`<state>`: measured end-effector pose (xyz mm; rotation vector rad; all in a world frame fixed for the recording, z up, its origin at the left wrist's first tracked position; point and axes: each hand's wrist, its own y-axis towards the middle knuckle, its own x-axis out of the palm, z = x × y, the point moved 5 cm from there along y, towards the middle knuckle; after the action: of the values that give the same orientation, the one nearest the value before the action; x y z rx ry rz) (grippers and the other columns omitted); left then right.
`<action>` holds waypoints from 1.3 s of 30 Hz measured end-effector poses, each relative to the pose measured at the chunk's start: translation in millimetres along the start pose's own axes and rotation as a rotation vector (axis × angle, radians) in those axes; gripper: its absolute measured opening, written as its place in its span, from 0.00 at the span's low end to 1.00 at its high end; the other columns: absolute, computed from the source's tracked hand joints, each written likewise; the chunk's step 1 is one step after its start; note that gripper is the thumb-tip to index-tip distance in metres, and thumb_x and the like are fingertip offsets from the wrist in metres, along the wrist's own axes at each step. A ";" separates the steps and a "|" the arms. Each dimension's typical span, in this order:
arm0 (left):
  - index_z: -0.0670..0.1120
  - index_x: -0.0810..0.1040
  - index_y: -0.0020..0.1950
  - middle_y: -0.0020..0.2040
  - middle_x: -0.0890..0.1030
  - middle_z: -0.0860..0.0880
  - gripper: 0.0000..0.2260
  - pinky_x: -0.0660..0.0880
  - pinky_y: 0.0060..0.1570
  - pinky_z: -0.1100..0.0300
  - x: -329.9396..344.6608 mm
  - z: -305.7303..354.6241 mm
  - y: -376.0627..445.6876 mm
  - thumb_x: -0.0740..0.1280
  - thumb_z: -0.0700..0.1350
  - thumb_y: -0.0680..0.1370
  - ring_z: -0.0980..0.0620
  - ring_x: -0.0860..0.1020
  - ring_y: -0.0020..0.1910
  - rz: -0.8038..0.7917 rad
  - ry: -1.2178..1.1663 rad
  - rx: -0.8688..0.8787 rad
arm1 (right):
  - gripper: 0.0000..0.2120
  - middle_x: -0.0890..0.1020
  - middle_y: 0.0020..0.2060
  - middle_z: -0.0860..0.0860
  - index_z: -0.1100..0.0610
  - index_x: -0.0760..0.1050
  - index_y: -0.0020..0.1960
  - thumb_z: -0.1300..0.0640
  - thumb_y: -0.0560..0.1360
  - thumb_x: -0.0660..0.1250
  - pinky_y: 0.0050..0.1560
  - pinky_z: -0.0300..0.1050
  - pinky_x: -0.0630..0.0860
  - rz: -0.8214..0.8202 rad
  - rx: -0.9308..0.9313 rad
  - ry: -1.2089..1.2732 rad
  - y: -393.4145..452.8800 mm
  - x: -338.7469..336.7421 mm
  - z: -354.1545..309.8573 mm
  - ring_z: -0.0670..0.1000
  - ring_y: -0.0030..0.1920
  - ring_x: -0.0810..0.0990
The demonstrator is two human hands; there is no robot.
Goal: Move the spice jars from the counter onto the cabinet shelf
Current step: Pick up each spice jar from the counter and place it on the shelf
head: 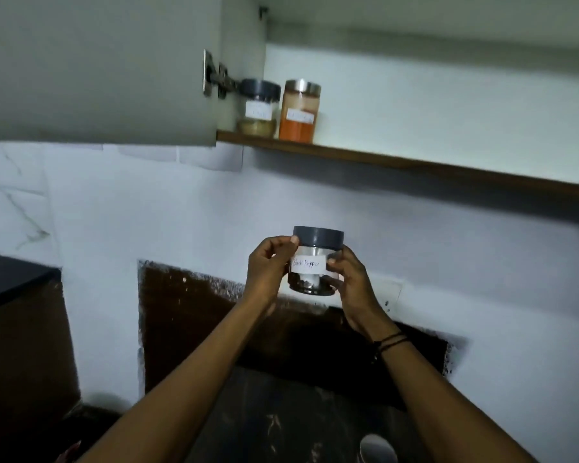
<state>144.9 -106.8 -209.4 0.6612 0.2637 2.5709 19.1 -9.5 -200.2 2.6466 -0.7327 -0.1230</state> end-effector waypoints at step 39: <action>0.38 0.77 0.57 0.59 0.81 0.39 0.08 0.75 0.39 0.62 140.0 169.4 178.4 0.63 0.37 0.79 0.42 0.79 0.57 -0.167 0.842 0.317 | 0.14 0.79 0.55 0.60 0.65 0.72 0.58 0.65 0.73 0.66 0.44 0.44 0.71 0.245 -0.070 -0.739 213.1 -11.0 -184.7 0.59 0.53 0.77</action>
<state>50.5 -182.9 46.4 -0.3787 0.9578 2.5152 -57.8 -107.8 53.0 2.3896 -1.2336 -1.0675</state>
